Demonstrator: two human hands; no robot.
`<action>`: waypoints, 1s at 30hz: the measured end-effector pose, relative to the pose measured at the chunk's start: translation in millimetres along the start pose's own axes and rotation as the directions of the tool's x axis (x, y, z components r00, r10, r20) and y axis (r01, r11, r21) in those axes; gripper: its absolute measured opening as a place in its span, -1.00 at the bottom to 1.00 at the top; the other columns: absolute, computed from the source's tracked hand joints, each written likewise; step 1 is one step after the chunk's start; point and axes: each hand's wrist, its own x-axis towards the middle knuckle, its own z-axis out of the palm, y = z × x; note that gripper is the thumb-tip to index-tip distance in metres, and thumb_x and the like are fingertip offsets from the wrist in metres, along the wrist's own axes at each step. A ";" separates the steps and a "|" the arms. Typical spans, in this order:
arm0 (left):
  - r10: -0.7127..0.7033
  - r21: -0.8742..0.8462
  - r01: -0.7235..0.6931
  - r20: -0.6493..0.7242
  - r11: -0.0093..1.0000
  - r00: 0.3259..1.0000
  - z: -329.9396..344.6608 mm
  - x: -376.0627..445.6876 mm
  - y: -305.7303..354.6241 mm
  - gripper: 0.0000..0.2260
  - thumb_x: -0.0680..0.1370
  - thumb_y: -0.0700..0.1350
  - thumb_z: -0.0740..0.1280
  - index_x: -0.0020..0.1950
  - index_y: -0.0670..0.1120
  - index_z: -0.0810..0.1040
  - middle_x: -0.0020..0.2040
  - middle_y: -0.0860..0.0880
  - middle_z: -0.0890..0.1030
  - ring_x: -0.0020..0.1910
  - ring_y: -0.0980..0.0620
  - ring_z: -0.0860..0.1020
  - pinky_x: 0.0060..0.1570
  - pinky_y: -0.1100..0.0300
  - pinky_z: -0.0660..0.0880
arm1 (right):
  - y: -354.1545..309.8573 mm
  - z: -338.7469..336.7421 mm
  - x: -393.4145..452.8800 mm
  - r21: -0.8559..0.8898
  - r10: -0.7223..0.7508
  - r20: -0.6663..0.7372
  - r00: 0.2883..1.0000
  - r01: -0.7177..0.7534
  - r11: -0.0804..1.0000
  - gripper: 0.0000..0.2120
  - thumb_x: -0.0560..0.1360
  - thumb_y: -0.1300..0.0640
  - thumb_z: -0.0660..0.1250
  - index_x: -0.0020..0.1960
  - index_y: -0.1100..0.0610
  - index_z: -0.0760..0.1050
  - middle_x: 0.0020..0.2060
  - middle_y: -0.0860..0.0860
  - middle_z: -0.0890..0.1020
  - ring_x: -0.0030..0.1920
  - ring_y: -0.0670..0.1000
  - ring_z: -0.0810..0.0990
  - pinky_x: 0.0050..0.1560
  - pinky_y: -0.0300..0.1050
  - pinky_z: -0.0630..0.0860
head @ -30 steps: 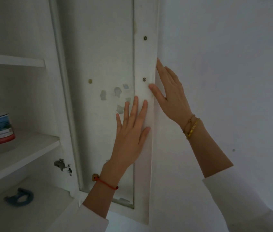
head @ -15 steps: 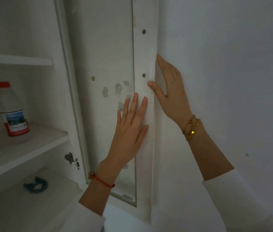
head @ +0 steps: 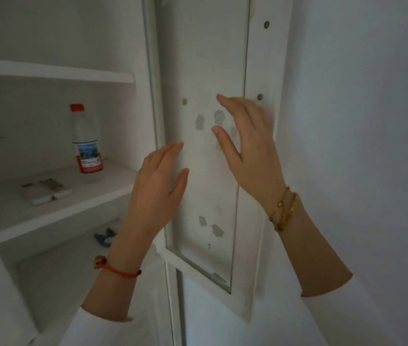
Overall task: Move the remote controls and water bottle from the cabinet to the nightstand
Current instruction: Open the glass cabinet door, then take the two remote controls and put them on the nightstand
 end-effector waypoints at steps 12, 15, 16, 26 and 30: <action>-0.405 0.344 0.392 -0.038 0.853 0.914 -89.9 -45.8 -94.2 -0.56 0.58 -0.10 0.31 0.46 -0.13 0.37 0.38 -0.15 0.47 0.35 -0.17 0.40 0.34 0.00 0.34 | -42.4 139.9 -23.3 0.246 0.068 0.288 0.955 -0.142 0.959 -0.59 0.60 0.00 0.15 0.39 0.14 0.33 0.23 0.06 0.48 0.25 0.02 0.39 0.28 -0.17 0.32; -0.510 0.363 0.484 -0.027 0.797 0.860 -101.5 -52.8 -121.3 -0.54 0.58 -0.10 0.31 0.47 -0.15 0.35 0.41 -0.15 0.43 0.39 -0.17 0.35 0.38 0.00 0.29 | -54.4 182.3 -27.4 0.299 0.047 0.348 0.936 -0.158 0.941 -0.61 0.60 0.00 0.15 0.37 0.16 0.35 0.21 0.08 0.50 0.22 0.06 0.41 0.25 -0.11 0.37; -0.528 0.373 0.497 -0.022 0.784 0.849 -104.1 -53.4 -129.0 -0.54 0.59 -0.11 0.30 0.47 -0.15 0.34 0.42 -0.15 0.41 0.40 -0.17 0.34 0.38 0.02 0.28 | -58.4 195.8 -28.2 0.314 0.041 0.373 0.927 -0.167 0.935 -0.61 0.60 0.01 0.15 0.36 0.15 0.35 0.21 0.08 0.50 0.22 0.06 0.41 0.25 -0.10 0.37; -0.664 0.488 0.585 -0.015 0.648 0.748 -108.0 -34.9 -211.1 -0.49 0.60 -0.09 0.27 0.51 -0.19 0.25 0.45 -0.21 0.36 0.40 -0.24 0.34 0.36 0.00 0.31 | -83.8 321.0 -18.9 0.375 -0.037 0.570 0.821 -0.219 0.901 -0.62 0.58 0.03 0.19 0.34 0.16 0.38 0.20 0.13 0.51 0.18 0.11 0.42 0.19 -0.05 0.38; -0.731 0.534 0.621 -0.009 0.574 0.682 -100.6 -21.0 -237.8 -0.48 0.61 -0.07 0.23 0.51 -0.24 0.20 0.42 -0.25 0.35 0.38 -0.25 0.34 0.34 -0.01 0.32 | -95.2 355.6 -8.8 0.380 -0.058 0.613 0.788 -0.230 0.896 -0.62 0.57 0.04 0.22 0.31 0.21 0.40 0.19 0.16 0.52 0.21 0.12 0.46 0.20 -0.03 0.42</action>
